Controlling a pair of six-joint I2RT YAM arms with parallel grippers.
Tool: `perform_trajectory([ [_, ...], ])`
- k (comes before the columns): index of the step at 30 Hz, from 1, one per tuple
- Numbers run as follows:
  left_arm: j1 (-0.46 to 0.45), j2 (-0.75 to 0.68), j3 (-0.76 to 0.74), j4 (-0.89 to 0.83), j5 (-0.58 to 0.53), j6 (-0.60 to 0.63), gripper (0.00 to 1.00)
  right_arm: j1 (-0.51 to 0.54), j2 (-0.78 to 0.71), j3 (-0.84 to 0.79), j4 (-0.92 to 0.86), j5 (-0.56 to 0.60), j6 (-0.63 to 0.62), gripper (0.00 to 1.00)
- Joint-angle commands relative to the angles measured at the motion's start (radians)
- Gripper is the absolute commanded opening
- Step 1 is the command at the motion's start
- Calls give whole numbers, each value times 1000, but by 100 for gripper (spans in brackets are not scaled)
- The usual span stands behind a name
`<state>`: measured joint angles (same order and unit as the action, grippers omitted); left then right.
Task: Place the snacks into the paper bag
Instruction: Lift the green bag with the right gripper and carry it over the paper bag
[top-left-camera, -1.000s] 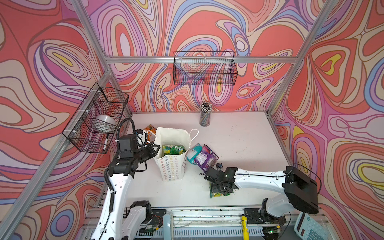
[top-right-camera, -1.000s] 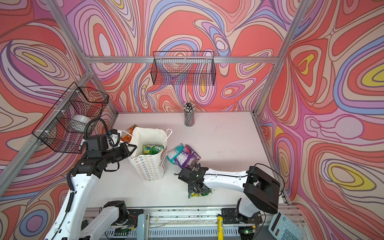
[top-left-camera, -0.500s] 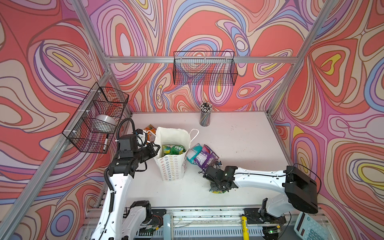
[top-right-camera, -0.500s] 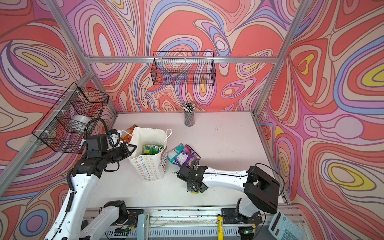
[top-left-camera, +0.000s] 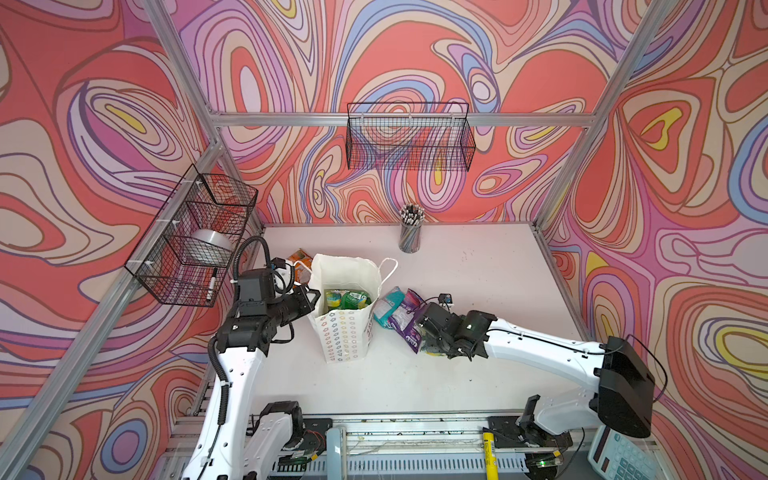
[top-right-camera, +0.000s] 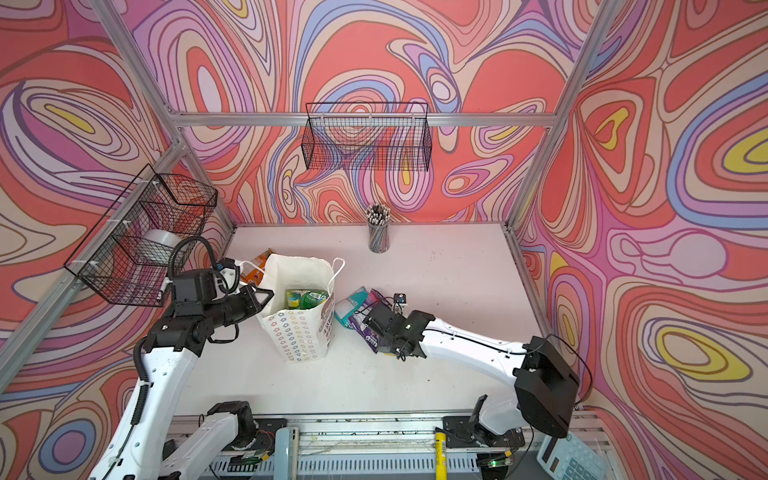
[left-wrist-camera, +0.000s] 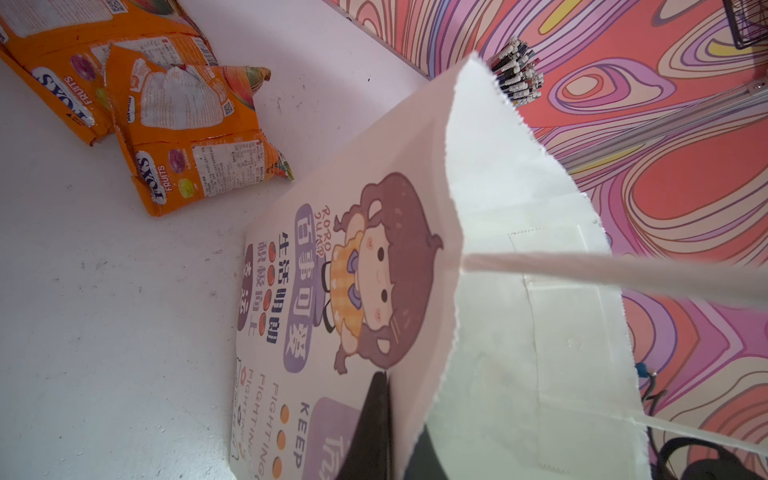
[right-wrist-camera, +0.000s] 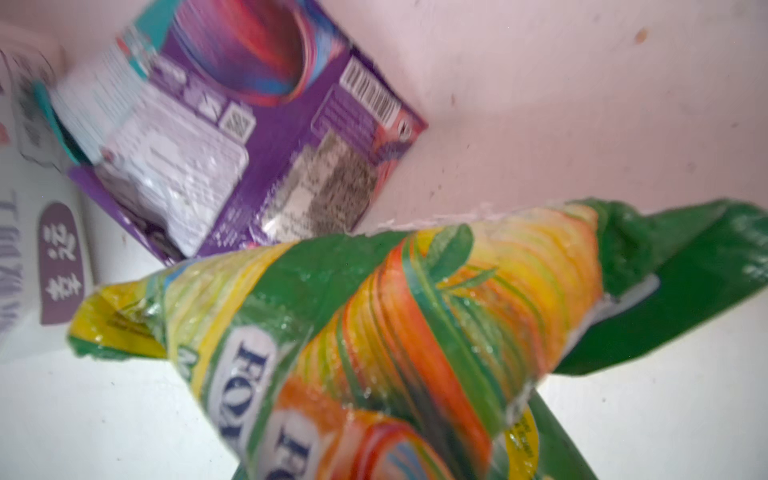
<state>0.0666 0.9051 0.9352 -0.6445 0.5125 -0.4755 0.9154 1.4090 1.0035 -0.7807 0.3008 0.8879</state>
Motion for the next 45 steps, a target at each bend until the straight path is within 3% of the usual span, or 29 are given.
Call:
perform_trajectory([
  [1, 6, 0, -5, 16, 15, -2, 0, -49, -43, 59, 22, 59, -98, 0],
  [9, 6, 7, -5, 16, 14, -1, 0, -174, -37, 238, 115, 61, -251, 0],
  [18, 6, -8, -8, 20, 6, -2, 0, -182, 40, 520, 164, 60, -370, 0],
  [30, 6, -15, -9, 23, 31, -7, 0, -180, 228, 952, 75, -97, -500, 0],
  [39, 5, -15, -10, 26, 26, -6, 0, -52, 449, 1304, -23, -174, -573, 0],
  [45, 6, -13, -12, 28, 32, -7, 0, 26, 520, 1307, -15, -260, -561, 0],
])
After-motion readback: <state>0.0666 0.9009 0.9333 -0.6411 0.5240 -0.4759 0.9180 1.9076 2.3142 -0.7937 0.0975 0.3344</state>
